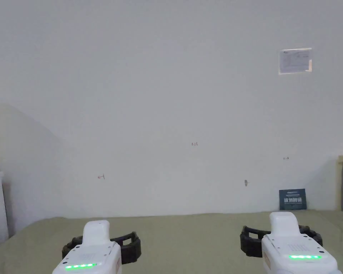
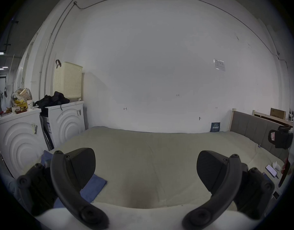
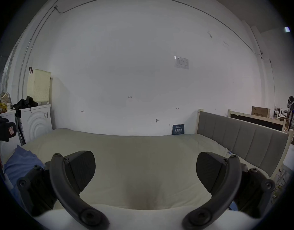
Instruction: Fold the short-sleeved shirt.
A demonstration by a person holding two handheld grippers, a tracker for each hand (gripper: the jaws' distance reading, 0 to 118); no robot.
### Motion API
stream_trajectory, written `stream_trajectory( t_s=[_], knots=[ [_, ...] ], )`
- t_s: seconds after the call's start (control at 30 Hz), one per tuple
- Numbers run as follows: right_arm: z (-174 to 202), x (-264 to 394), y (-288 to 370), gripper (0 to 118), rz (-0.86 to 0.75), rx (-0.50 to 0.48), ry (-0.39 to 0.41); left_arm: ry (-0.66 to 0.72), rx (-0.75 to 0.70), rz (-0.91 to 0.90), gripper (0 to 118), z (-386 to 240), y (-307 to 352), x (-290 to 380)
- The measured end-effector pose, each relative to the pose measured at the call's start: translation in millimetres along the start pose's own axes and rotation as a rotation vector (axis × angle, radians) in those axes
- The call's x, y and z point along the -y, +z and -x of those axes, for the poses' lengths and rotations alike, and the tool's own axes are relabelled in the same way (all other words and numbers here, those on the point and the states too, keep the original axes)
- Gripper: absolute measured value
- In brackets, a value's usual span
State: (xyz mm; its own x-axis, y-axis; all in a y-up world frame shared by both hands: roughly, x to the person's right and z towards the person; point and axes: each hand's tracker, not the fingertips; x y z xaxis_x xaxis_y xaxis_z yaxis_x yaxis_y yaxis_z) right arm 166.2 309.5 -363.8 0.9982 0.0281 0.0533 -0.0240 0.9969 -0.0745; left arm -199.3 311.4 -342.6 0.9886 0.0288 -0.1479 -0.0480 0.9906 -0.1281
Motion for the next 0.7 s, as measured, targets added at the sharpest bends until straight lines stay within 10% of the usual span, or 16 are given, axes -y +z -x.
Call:
stream_trajectory(
  t_s=[0.7],
  knots=[
    [11.4,3.7,6.2,118,0.002,-0.024,0.051,-0.008,0.006,-0.013,118,-7.9,7.5,-2.6]
  ],
)
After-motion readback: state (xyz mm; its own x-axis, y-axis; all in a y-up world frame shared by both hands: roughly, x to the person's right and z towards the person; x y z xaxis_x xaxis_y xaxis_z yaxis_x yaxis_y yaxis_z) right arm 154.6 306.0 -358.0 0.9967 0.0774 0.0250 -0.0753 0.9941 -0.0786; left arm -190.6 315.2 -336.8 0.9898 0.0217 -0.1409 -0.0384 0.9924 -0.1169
